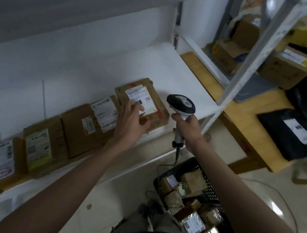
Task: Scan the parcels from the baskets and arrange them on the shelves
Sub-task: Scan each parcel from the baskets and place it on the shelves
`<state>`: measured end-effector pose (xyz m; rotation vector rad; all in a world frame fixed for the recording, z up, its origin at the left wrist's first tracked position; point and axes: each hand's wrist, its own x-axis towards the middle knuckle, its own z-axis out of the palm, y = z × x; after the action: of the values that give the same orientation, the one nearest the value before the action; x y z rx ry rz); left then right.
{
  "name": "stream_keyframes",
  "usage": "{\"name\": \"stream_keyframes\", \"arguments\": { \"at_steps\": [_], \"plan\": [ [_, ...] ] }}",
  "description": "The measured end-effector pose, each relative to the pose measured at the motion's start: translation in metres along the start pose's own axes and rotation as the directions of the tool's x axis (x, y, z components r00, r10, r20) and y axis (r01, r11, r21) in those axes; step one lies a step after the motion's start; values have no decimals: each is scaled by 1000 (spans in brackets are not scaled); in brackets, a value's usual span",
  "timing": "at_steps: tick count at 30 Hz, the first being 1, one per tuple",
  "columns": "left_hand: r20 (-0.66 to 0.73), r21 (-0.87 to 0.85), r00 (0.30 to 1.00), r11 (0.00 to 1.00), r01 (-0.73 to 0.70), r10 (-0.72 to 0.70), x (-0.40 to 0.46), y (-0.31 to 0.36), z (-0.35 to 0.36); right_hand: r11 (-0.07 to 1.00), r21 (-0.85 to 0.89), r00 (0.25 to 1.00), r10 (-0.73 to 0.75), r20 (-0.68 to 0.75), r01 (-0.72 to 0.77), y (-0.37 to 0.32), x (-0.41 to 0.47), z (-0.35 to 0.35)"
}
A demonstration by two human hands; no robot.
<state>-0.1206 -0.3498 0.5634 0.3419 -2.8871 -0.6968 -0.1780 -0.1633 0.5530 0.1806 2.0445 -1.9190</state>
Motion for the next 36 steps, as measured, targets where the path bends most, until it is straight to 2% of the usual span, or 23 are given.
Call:
{"name": "stream_keyframes", "arguments": {
  "at_steps": [3,5,8,11,14,19,23,27,36],
  "plan": [
    [22,-66,987,985,-160,162,-2,26,10,997,66,991,40,-124,-32,12,-29,-16],
    [65,-172,961,951,-256,270,-8,45,26,991,128,976,74,-206,-48,29,-55,-32],
    [229,-289,886,898,-332,402,-37,72,66,975,196,926,167,-339,-104,64,-99,-59],
    [490,-303,735,882,-361,469,-86,96,117,952,262,828,272,-491,-157,113,-152,-89],
    [650,-330,561,855,-399,513,-145,117,164,910,360,707,391,-589,-203,159,-217,-121],
    [786,-347,322,807,-478,528,-237,161,211,851,469,506,520,-688,-238,217,-320,-173],
    [833,-349,217,788,-507,509,-304,196,241,814,537,423,576,-699,-222,263,-389,-213],
    [870,-319,184,806,-498,458,-375,225,286,778,577,397,625,-672,-249,315,-446,-260],
    [936,-19,325,939,-344,138,-511,267,375,698,658,444,703,-555,-282,430,-522,-380]
  ]
}}
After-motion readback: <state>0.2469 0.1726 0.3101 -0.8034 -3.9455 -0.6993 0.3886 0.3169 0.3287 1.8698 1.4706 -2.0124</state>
